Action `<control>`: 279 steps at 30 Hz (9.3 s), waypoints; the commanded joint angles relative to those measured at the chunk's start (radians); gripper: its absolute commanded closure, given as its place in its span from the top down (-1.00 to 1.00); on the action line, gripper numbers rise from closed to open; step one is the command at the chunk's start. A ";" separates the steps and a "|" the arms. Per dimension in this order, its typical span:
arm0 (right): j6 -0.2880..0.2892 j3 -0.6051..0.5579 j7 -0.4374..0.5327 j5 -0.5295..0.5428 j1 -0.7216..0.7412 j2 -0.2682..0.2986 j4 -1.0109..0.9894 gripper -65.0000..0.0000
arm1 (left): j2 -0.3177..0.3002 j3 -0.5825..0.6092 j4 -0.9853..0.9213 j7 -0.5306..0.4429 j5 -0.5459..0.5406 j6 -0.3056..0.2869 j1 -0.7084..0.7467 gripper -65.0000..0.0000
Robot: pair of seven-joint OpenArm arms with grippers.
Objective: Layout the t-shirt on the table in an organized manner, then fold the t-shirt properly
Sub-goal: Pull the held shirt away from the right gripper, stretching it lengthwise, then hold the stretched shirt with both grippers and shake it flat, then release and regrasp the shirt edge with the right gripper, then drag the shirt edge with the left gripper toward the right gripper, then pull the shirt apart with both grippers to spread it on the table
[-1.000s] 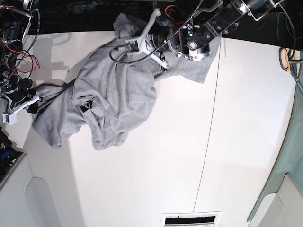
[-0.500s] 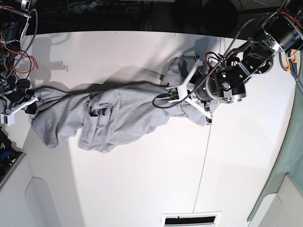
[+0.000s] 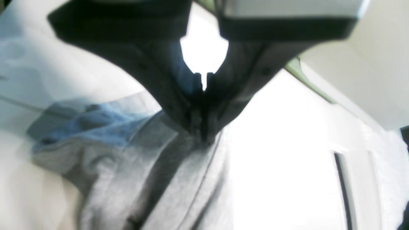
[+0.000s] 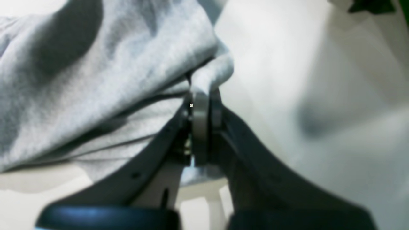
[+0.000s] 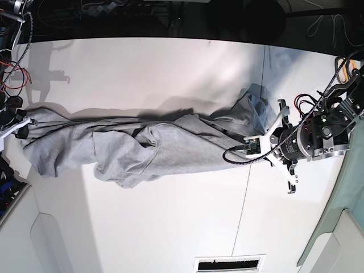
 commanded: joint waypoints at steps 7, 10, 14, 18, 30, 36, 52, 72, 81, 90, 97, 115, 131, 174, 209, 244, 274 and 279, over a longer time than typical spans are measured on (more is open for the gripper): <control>-0.008 0.020 -0.103 0.167 0.015 0.023 0.028 -0.18 | -0.034 -0.009 0.113 0.002 -0.024 0.010 0.008 -1.00; 0.045 0.072 -0.214 0.293 0.015 0.022 0.080 -0.15 | -0.034 -0.009 0.113 0.002 -0.023 0.010 0.026 -1.00; 0.068 0.151 -0.274 0.447 0.016 0.022 0.205 -0.15 | -0.034 -0.009 0.113 0.002 -0.024 0.010 0.064 -1.00; 0.073 0.108 -0.300 0.479 0.018 0.013 0.292 -0.15 | -0.032 -0.009 0.113 0.001 -0.024 0.010 0.118 -1.00; -0.146 -0.270 -0.008 -0.030 0.142 -0.240 0.188 -0.14 | -0.028 -0.009 0.113 -0.005 -0.024 0.010 0.184 -1.00; -0.163 -0.277 0.045 -0.064 0.269 -0.270 -0.067 -0.14 | -0.028 -0.009 0.113 -0.002 -0.026 0.010 0.193 -1.00; -0.077 -0.277 0.071 -0.091 0.365 -0.314 -0.331 -0.15 | -0.016 -0.009 0.114 0.001 -0.054 0.010 0.197 -1.00; 0.029 -0.274 -0.106 -0.031 0.323 -0.324 0.021 -1.00 | -0.027 -0.013 0.114 0.002 -0.053 0.018 0.158 -1.00; 0.028 -0.242 -0.408 0.286 -0.015 -0.180 0.568 -1.00 | -0.040 -0.156 0.119 0.003 -0.055 -0.045 0.159 -1.00; 0.063 0.025 -0.409 0.419 -0.525 -0.197 1.002 -1.00 | -0.137 -0.180 0.119 0.002 -0.107 -0.123 0.158 -1.00; 0.062 0.046 -0.409 0.451 -0.758 -0.203 1.104 -1.00 | -0.137 -0.180 0.119 0.010 -0.121 -0.126 0.159 -1.00; 0.039 -0.037 -0.262 0.353 -0.564 -0.247 0.927 0.03 | -0.136 -0.180 0.119 0.079 -0.187 -0.113 0.159 -0.35; -0.017 -0.156 -0.218 0.231 -0.164 -0.325 0.479 0.02 | -0.120 -0.180 0.117 0.068 -0.238 -0.003 0.159 -0.26; -0.051 -0.200 -0.258 0.069 -0.137 -0.449 0.413 -0.26 | 0.472 -0.177 -0.773 -0.151 -0.105 0.025 -0.115 -0.11; 0.020 -0.200 -0.390 0.228 -0.511 -0.407 0.963 -1.00 | 0.457 -0.177 -1.138 -0.174 0.051 0.201 -0.304 -1.00; -0.022 -0.231 -0.263 0.116 -0.270 -0.441 0.647 -0.07 | 0.420 -0.177 -0.516 0.083 -0.266 -0.013 -0.100 -0.21; -0.025 -0.348 -0.272 0.037 -0.237 -0.464 0.642 -1.00 | 0.520 0.060 -0.753 -0.171 0.137 0.271 -0.131 -1.00; -0.025 -0.311 -0.308 0.060 -0.284 -0.438 0.743 -1.00 | 0.520 0.060 -0.904 -0.156 0.137 0.272 -0.214 -1.00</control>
